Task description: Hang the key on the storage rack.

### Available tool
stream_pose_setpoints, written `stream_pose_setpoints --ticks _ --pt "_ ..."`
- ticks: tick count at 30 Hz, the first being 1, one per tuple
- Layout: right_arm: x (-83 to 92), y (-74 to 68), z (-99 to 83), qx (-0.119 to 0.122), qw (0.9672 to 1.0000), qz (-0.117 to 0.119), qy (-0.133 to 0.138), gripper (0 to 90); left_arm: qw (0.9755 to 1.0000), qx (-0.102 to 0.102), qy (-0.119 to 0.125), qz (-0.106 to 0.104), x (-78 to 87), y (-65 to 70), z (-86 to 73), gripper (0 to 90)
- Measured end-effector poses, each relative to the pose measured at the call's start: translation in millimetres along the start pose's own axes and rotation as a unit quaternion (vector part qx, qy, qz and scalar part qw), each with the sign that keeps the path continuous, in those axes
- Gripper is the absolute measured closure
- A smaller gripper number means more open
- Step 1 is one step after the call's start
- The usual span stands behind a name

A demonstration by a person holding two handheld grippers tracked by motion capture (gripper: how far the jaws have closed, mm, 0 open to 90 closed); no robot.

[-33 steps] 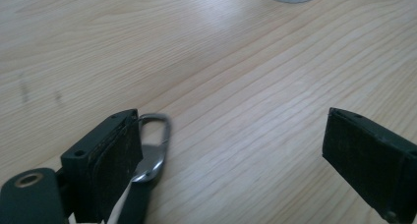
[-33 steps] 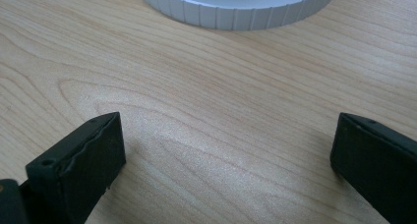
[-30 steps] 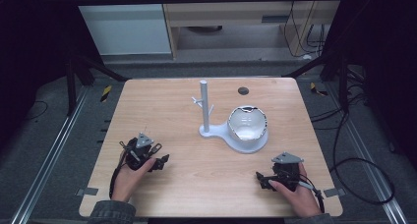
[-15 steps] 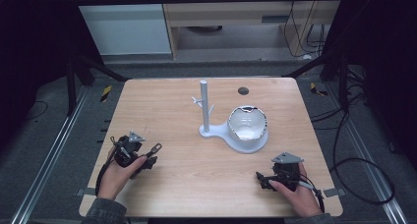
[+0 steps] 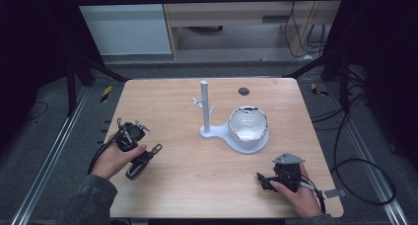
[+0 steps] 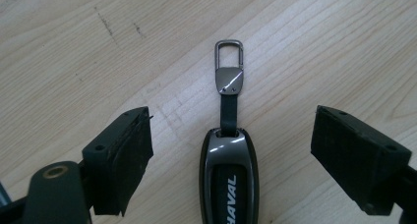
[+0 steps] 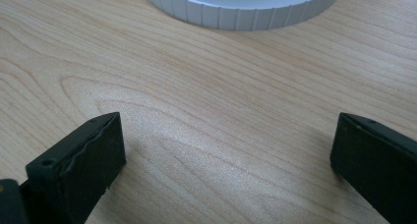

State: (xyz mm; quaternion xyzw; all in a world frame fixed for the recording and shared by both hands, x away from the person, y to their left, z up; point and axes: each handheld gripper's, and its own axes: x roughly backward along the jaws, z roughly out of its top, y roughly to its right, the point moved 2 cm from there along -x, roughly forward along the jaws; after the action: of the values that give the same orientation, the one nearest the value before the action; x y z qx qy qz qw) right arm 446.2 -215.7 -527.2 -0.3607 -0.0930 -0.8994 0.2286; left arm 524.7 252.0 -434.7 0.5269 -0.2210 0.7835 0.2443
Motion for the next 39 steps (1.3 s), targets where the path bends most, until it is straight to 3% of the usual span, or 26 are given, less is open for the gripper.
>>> stream_pose_setpoints --ticks 6,11,21,24,30,39 --pt "0.0 0.3 -0.2 0.002 1.0000 0.000 0.000 0.4 0.9996 -0.002 -0.026 -0.005 -0.2 -2.6 3.7 14.1" --pt "0.1 0.2 -0.2 0.002 1.0000 0.000 0.000 0.4 0.9986 -0.020 -0.048 0.000 -0.5 -0.5 10.1 14.3" --pt "0.1 0.3 -0.2 0.002 1.0000 0.000 -0.001 0.4 0.9949 -0.055 -0.084 0.004 -13.5 9.2 17.5 34.1" --pt "0.1 0.4 -0.1 0.003 1.0000 0.000 -0.001 0.4 0.9946 -0.054 -0.088 0.005 -17.5 9.0 18.7 37.3" --pt "0.2 0.4 -0.2 0.003 1.0000 0.000 -0.001 0.4 0.9937 -0.051 -0.098 -0.018 -33.6 3.6 19.8 53.9" --pt "0.1 0.3 -0.2 0.003 1.0000 0.000 0.000 0.4 0.9922 -0.053 -0.111 -0.020 -45.0 0.5 22.6 60.8"
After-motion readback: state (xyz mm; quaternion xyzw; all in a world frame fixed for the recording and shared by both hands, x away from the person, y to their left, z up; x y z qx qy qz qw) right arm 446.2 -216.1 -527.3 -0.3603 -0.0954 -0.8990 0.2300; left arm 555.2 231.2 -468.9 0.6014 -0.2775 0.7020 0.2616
